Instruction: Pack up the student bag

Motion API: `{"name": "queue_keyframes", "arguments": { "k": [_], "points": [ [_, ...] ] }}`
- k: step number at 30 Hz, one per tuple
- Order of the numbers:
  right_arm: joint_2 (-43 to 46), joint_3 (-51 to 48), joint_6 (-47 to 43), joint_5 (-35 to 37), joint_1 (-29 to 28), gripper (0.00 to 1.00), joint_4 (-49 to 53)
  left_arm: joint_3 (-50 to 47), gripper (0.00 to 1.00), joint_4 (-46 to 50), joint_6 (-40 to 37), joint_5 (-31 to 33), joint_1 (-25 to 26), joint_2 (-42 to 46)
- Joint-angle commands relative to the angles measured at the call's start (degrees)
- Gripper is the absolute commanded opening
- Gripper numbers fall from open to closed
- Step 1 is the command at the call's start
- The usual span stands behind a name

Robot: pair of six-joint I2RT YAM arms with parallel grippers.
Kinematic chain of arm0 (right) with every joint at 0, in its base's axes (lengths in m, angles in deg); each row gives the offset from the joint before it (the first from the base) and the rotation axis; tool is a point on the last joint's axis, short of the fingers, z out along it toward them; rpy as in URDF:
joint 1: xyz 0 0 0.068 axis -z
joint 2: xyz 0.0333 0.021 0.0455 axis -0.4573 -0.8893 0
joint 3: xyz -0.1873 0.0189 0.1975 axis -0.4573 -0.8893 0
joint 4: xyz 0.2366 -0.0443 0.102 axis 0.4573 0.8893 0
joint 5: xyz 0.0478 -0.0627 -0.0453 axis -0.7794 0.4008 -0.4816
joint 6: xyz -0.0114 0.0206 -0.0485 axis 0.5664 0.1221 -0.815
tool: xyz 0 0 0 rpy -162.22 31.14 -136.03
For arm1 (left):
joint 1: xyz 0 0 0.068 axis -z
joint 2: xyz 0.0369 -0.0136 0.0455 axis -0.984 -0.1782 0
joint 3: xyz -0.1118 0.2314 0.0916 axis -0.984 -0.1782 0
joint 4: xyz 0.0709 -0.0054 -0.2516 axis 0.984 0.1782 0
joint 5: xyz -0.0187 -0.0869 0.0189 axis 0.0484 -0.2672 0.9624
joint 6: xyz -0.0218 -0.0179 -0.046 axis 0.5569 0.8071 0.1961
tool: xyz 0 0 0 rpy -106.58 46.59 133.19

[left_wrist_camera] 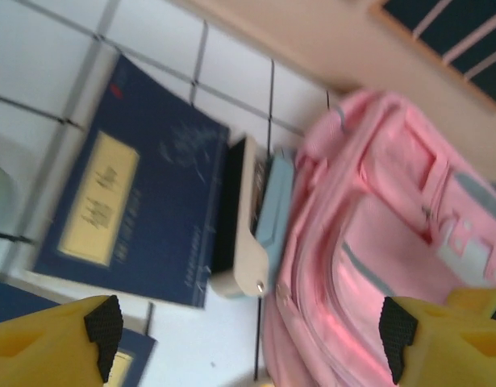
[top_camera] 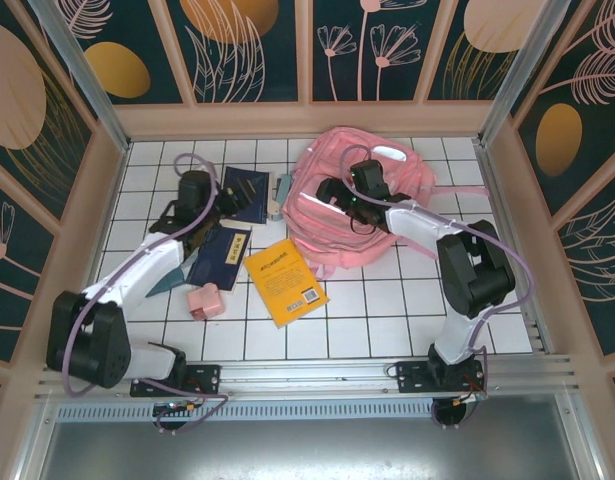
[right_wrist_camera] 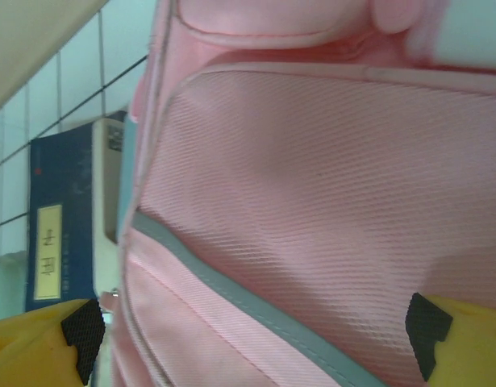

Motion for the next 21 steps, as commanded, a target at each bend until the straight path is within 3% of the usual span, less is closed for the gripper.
{"name": "queue_keyframes", "arguments": {
  "k": [1,5,12,19,21],
  "points": [
    [3.93,1.19,-7.2,5.62,3.05,0.99,9.45,0.48,0.82,-1.62,5.04,-1.86,3.29,-4.47],
    [5.47,0.22,-10.48,6.85,7.5,0.93,13.13,2.77,0.82,-2.51,6.17,-2.53,6.75,-9.94],
    [13.4,-5.57,-13.92,7.56,14.22,0.93,10.75,6.29,0.81,-3.88,9.5,-4.53,11.6,-17.16],
    [10.09,0.23,-16.71,10.63,17.8,0.93,10.75,11.12,0.76,-3.57,13.06,-5.51,16.08,-23.99],
    [7.27,2.31,-16.55,11.45,19.55,0.89,11.6,11.97,0.68,-3.32,14.78,-5.7,16.96,-25.94]
  ]
}}
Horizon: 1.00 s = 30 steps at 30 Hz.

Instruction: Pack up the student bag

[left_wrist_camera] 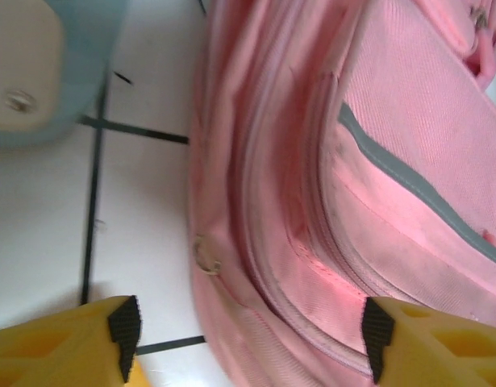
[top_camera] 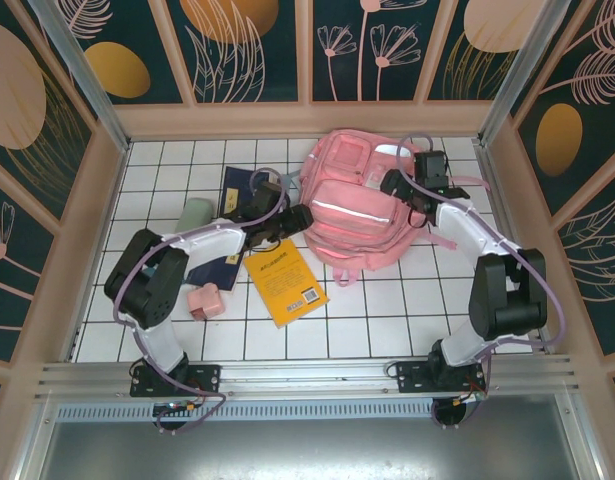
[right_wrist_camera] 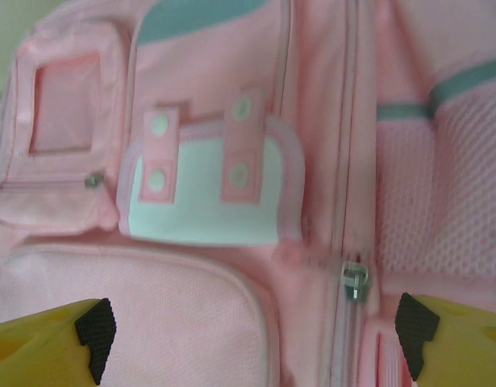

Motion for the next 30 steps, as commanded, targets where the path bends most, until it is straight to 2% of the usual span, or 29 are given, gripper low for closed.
{"name": "queue_keyframes", "arguments": {
  "k": [1,5,6,10,14,18,22,26,30],
  "points": [
    [-4.71,4.41,-1.71,2.65,2.98,0.84,1.22,2.45,0.65,-0.29,4.05,-0.85,1.57,-3.32],
    [-8.24,3.72,-1.5,1.07,4.44,0.75,1.34,4.76,0.47,2.83,5.93,1.52,2.48,-6.82],
    [-8.17,2.78,-1.21,0.36,4.35,0.73,1.2,5.37,0.4,3.8,6.04,2.42,2.5,-7.46],
    [-5.33,-4.3,1.43,0.21,3.38,0.71,1.2,9.55,0.24,9.19,5.23,8.99,2.38,-9.94],
    [-1.22,-12.22,3.01,-0.9,2.1,0.65,1.94,15.08,0.17,13.58,2.96,12.27,1.09,-13.35],
    [3.63,-18.75,4.82,-2.54,-1.78,0.65,2.19,19.29,0.17,15.27,0.49,13.5,-0.65,-16.07],
    [6.21,-22.3,8.35,-4.22,-8.05,0.65,0.11,24.99,0.18,17.23,-2.08,14.28,-2.18,-19.68],
    [4.07,-21.72,12.08,-5.72,-12.64,0.65,-2.81,33.27,0.17,19.6,-5.25,15.58,-3.42,-24.13],
    [1.47,-18.5,13.47,-5.03,-16.38,0.66,-3.69,42.42,0.19,21.95,-8.55,16.36,-4.21,-28.36]
  ]
}}
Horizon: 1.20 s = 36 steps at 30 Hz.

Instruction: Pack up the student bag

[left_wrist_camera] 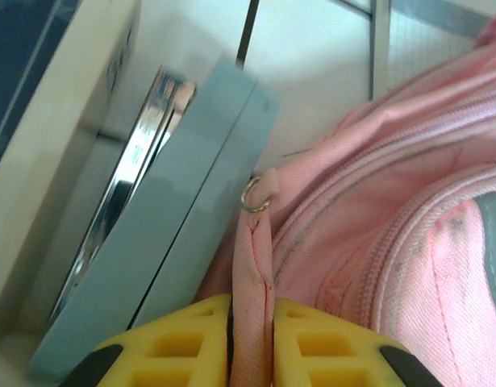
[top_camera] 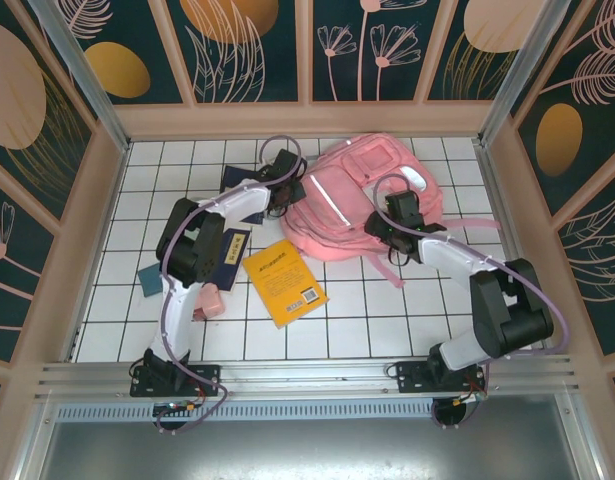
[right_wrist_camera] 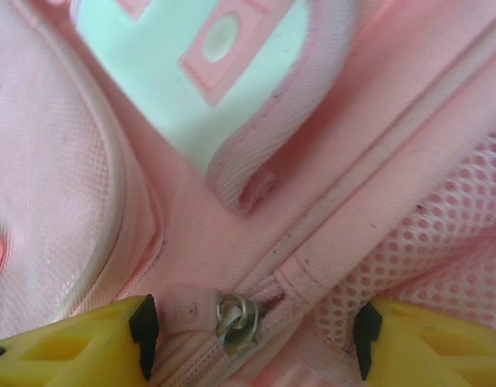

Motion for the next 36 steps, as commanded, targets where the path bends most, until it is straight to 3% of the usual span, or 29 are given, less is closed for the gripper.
{"name": "queue_keyframes", "arguments": {
  "k": [1,5,8,12,16,26,31,36],
  "points": [
    [-4.33,1.14,1.83,-6.95,-4.57,0.66,3.14,7.67,0.21,2.78,-3.97,0.77,0.39,-4.0],
    [-7.2,5.07,0.98,-7.41,-5.14,0.67,3.59,13.92,0.24,4.77,-6.4,0.87,0.03,-6.03],
    [-7.36,7.81,-0.13,-7.95,-5.31,0.67,4.41,15.18,0.35,5.77,-7.4,0.71,0.04,-4.21],
    [-3.95,10.07,-2.23,-5.59,-4.97,0.7,6.78,9.78,0.58,3.95,-7.51,-1.53,0.04,2.47],
    [-0.06,10.67,-3.36,-3.44,-4.07,0.7,9.18,-0.94,0.65,-1.45,-6.36,-4.37,0.62,11.31],
    [12.14,0.75,2.83,-6.72,0.67,0.71,7.11,-18.48,0.62,-8.05,-4.79,-4.85,9.16,22.82],
    [19.94,-10.91,10.2,-18.05,8.55,0.7,-1.17,-22.84,0.57,-10.96,-4.17,-4.24,16.04,25.26],
    [21.84,-18.09,16.18,-25.2,13.03,0.69,-9.9,-24.35,0.52,-12.15,-7.15,-2.53,22.29,26.02]
  ]
}}
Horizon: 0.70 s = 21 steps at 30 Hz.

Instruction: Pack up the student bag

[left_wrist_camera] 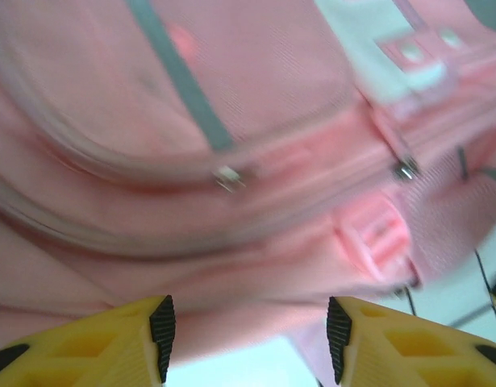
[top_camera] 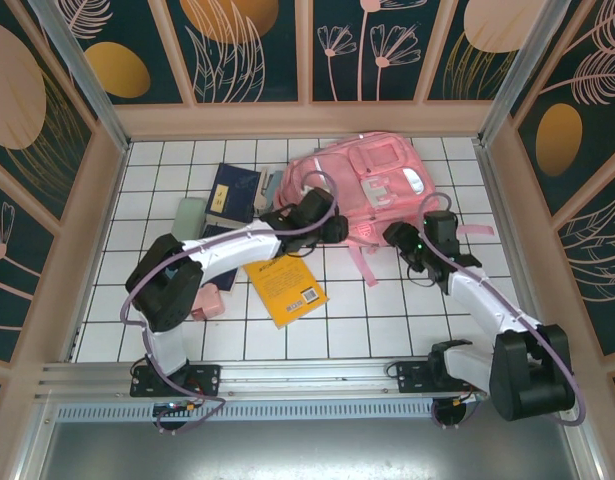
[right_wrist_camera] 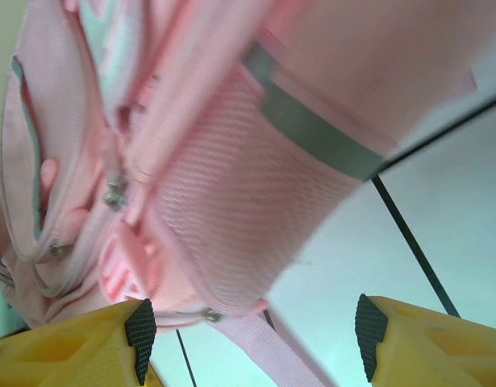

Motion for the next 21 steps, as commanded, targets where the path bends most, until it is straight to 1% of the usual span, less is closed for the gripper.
{"name": "queue_keyframes", "arguments": {
  "k": [1,3,6,8,11,12,13,14,18,21],
  "points": [
    [0.91,-3.38,6.42,-8.14,1.59,0.69,-9.87,-1.57,0.51,-3.52,-2.35,1.72,3.46,3.11],
    [0.34,-5.21,8.51,-9.22,2.08,0.69,-13.87,-3.05,0.5,-4.79,-2.79,1.02,4.8,2.89],
    [-1.28,-6.89,10.76,-10.75,3.01,0.68,-20.14,-5.21,0.42,-7.5,-3.31,-0.9,6.26,1.9],
    [-2.54,-7.1,11.38,-10.93,3.32,0.68,-22.51,-5.81,0.41,-8.66,-3.96,-1.01,7.22,1.01],
    [-5.09,-6.68,11.53,-11.22,3.63,0.66,-24.16,-5.56,0.4,-9.74,-4.48,-0.98,7.9,-0.88],
    [-5.96,-6.49,11.56,-11.36,3.69,0.65,-24.54,-5.25,0.38,-10.18,-4.46,-0.99,8.06,-1.67],
    [-6.75,-6.33,11.36,-11.54,3.81,0.65,-24.94,-4.92,0.34,-10.72,-4.63,-1.29,8.23,-2.39],
    [-7.23,-6.09,11.15,-11.49,3.85,0.64,-25.16,-4.59,0.34,-11.21,-4.64,-1.27,8.28,-2.99],
    [-9.25,-5.19,10.08,-10.05,4.02,0.63,-25.11,-2.74,0.33,-12.59,-4.46,-0.65,8.43,-6.13],
    [-11.34,-4.81,10.4,-9.94,4.59,0.61,-25.72,-1.55,0.33,-13.71,-4.68,-1.45,8.39,-8.09]
  ]
}}
